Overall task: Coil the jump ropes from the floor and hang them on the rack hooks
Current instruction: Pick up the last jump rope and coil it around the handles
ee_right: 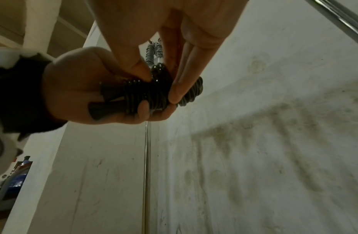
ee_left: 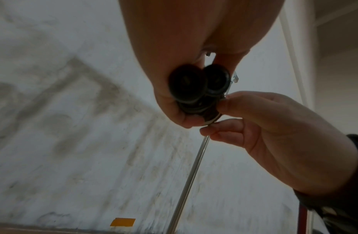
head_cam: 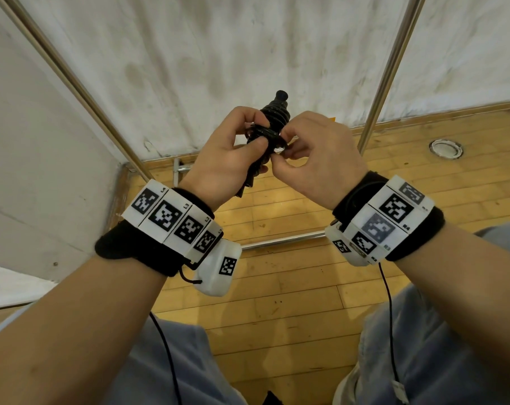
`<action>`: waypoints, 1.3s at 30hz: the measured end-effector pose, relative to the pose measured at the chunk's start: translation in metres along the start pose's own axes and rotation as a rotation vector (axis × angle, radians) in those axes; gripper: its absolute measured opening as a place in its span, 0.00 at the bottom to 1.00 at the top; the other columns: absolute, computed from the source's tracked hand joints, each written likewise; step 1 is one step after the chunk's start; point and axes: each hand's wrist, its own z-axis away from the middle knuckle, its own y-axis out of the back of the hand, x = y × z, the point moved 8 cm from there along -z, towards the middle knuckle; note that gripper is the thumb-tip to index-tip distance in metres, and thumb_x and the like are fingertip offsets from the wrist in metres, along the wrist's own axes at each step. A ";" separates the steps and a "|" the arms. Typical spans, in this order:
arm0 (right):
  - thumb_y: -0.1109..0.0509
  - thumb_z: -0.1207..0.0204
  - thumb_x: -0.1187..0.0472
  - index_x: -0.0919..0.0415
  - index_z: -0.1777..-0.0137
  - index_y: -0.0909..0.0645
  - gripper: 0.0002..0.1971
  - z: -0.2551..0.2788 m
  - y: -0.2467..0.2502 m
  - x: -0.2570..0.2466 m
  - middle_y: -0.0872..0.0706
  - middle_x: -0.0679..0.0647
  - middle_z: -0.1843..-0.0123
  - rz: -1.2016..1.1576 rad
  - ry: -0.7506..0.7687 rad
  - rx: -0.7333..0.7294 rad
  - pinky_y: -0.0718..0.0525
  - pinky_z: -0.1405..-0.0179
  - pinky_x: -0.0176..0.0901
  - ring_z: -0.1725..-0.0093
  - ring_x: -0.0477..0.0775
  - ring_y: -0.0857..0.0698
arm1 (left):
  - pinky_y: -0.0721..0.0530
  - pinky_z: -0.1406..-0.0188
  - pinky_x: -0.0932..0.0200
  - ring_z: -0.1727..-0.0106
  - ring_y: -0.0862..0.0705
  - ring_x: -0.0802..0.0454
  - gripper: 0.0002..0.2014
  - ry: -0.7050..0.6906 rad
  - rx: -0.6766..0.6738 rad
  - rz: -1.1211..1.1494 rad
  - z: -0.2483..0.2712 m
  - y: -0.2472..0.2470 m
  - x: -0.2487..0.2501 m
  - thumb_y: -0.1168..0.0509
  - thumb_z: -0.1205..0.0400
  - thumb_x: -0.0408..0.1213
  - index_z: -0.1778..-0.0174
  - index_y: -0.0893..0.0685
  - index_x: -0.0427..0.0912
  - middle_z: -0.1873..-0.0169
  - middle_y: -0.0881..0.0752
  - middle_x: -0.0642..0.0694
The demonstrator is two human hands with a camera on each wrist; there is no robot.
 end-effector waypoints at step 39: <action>0.39 0.25 0.62 0.68 0.64 0.22 0.11 0.007 -0.016 0.062 0.18 0.62 0.66 -0.625 -0.762 0.033 0.11 0.59 0.57 0.70 0.55 0.13 | 0.23 0.72 0.73 0.71 0.17 0.66 0.06 -0.083 0.295 -0.192 -0.001 -0.001 -0.005 0.34 0.21 0.53 0.54 0.22 0.59 0.66 0.15 0.55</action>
